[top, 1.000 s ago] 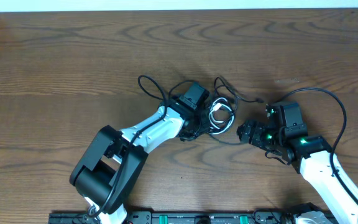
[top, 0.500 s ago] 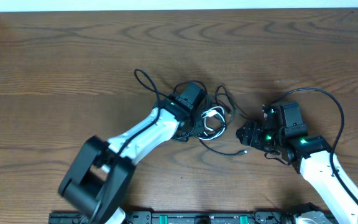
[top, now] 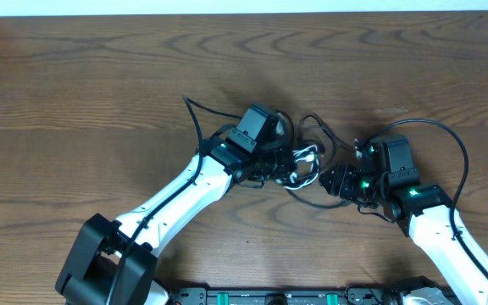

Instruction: Untangle cables

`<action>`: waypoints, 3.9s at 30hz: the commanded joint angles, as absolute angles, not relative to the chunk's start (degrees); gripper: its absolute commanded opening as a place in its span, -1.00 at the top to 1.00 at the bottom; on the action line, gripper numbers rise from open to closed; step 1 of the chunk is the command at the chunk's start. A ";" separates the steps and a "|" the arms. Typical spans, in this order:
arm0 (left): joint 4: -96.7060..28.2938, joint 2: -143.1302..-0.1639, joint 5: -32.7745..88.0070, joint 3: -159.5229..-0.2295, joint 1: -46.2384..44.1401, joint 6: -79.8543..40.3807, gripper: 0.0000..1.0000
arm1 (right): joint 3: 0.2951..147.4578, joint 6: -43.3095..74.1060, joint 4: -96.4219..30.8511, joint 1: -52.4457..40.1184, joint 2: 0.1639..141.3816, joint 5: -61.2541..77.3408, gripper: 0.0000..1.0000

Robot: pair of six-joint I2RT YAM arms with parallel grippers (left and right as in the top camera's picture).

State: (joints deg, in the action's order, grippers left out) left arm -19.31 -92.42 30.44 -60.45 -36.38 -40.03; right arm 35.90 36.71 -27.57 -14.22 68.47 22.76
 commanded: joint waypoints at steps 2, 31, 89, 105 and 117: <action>-12.49 -91.66 45.25 -60.23 -36.29 -39.00 0.85 | 35.88 39.00 -26.85 -14.35 68.86 23.46 -0.02; -14.81 -98.37 3.46 -60.20 -43.51 -35.97 0.25 | 35.88 38.94 -32.23 -14.17 75.55 17.87 -0.22; -17.06 -91.39 1.19 -61.52 -43.13 -40.34 0.85 | 35.88 38.94 -34.28 -14.20 75.55 16.19 -0.25; -17.12 -85.06 5.80 -61.52 -43.46 -42.98 0.86 | 35.88 42.48 -25.50 -14.28 75.55 35.55 -0.30; -18.06 -85.06 5.74 -61.47 -43.42 -42.92 0.85 | 35.88 59.18 -21.04 -13.65 75.55 42.35 -0.25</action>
State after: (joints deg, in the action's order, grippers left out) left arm -17.85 -85.30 5.67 -60.47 -43.40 -42.24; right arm 35.88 53.47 -21.34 -14.15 75.48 39.00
